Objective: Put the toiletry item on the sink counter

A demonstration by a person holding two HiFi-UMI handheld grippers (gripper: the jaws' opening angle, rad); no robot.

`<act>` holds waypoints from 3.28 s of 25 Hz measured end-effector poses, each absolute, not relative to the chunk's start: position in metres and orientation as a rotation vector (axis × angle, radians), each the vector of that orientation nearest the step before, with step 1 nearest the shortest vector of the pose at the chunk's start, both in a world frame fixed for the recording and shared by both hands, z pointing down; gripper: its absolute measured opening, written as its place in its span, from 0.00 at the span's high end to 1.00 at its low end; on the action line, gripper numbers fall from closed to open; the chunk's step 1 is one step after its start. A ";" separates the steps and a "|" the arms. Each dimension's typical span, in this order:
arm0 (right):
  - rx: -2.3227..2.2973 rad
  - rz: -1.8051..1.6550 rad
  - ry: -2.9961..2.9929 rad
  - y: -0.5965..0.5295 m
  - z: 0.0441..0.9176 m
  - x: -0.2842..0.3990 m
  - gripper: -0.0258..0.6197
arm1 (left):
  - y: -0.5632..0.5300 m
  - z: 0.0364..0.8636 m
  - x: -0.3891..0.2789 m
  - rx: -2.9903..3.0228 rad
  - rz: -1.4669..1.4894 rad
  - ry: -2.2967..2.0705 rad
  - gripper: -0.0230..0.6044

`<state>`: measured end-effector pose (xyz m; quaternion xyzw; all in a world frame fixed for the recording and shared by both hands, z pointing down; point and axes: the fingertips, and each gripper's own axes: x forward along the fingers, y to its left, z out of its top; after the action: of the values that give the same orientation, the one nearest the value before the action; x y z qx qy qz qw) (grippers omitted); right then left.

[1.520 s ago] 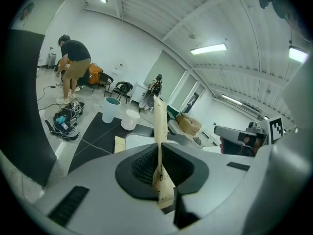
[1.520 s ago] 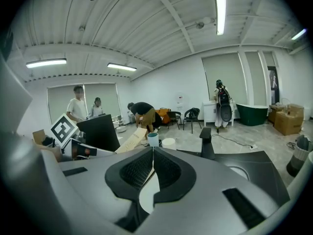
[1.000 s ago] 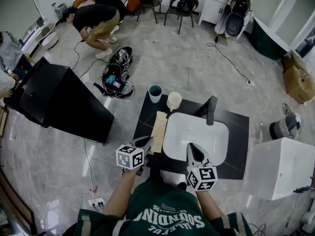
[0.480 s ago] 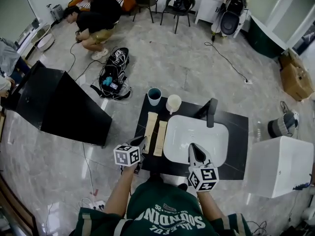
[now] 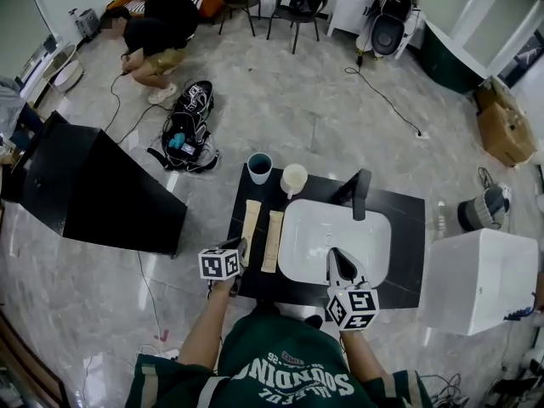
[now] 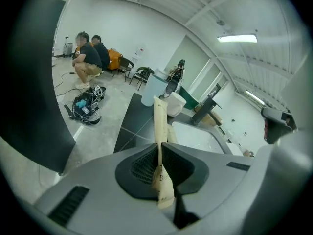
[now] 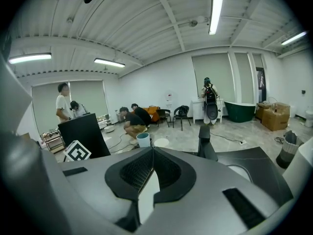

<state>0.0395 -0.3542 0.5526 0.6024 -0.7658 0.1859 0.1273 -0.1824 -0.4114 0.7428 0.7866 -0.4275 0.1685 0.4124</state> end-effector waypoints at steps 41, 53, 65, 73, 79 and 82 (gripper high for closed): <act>1.751 0.593 -2.263 -0.345 0.553 0.031 0.90 | -0.406 0.737 -0.181 2.137 0.530 -1.192 0.95; 1.735 0.584 -2.285 -0.360 0.546 0.039 0.90 | -0.407 0.676 -0.135 2.289 0.426 -1.138 0.95; 1.758 0.601 -2.267 -0.351 0.552 0.044 0.90 | -0.406 0.659 -0.122 2.348 0.405 -1.087 0.95; 1.749 0.590 -2.273 -0.348 0.548 0.043 0.90 | -0.402 0.657 -0.116 2.354 0.398 -1.062 0.95; 1.739 0.584 -2.276 -0.347 0.548 0.043 0.90 | -0.400 0.657 -0.113 2.361 0.406 -1.046 0.95; 1.738 0.582 -2.275 -0.346 0.546 0.045 0.90 | -0.399 0.656 -0.110 2.364 0.409 -1.035 0.95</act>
<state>0.0446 -0.3457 0.5464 0.5912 -0.7741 0.1980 0.1099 -0.1096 -0.3989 0.6564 0.8733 -0.3824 0.1509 0.2613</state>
